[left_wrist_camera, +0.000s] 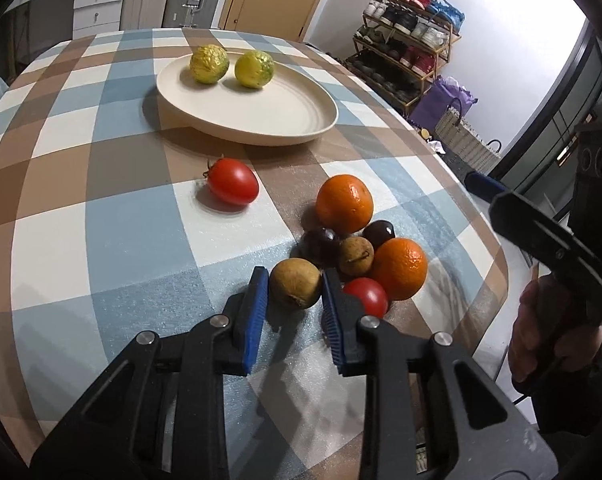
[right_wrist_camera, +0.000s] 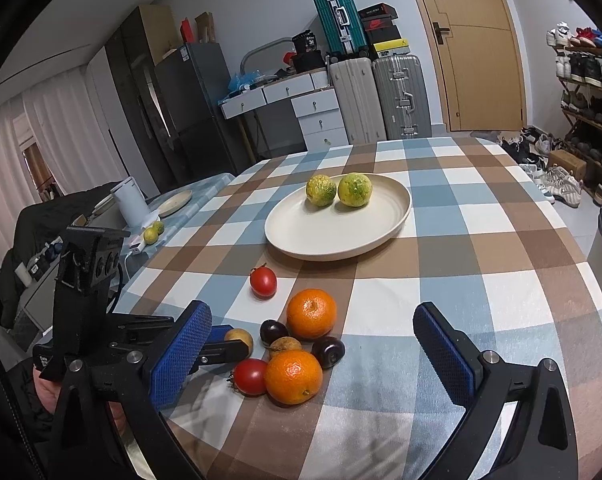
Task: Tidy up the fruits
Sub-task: 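Grasp the small brown kiwi with the left tool, then reach the right tool to the orange and grasp it while the left tool holds the kiwi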
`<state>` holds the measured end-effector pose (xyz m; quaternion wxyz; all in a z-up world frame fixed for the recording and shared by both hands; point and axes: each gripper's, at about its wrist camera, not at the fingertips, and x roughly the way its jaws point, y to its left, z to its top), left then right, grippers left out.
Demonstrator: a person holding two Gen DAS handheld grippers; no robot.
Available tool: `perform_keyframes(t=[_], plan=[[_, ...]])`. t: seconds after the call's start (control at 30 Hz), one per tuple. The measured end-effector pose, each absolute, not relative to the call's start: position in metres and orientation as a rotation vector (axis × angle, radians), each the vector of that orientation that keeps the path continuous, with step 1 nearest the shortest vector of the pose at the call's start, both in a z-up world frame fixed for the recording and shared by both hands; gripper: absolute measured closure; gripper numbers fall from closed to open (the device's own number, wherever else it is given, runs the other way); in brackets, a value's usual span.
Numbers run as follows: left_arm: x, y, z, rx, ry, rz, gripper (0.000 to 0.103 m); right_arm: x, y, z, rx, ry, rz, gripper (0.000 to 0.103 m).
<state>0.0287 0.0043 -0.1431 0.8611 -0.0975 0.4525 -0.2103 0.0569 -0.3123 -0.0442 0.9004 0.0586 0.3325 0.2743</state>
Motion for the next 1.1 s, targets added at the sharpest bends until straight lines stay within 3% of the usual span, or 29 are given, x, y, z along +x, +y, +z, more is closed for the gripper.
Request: perform_keyframes(t=[1.1], plan=[[0.032, 0.065, -0.135, -0.273, 0.880, -0.351, 0.079, 0.122, -0.286, -0.092, 0.244, 0.928, 0.630, 0.001]])
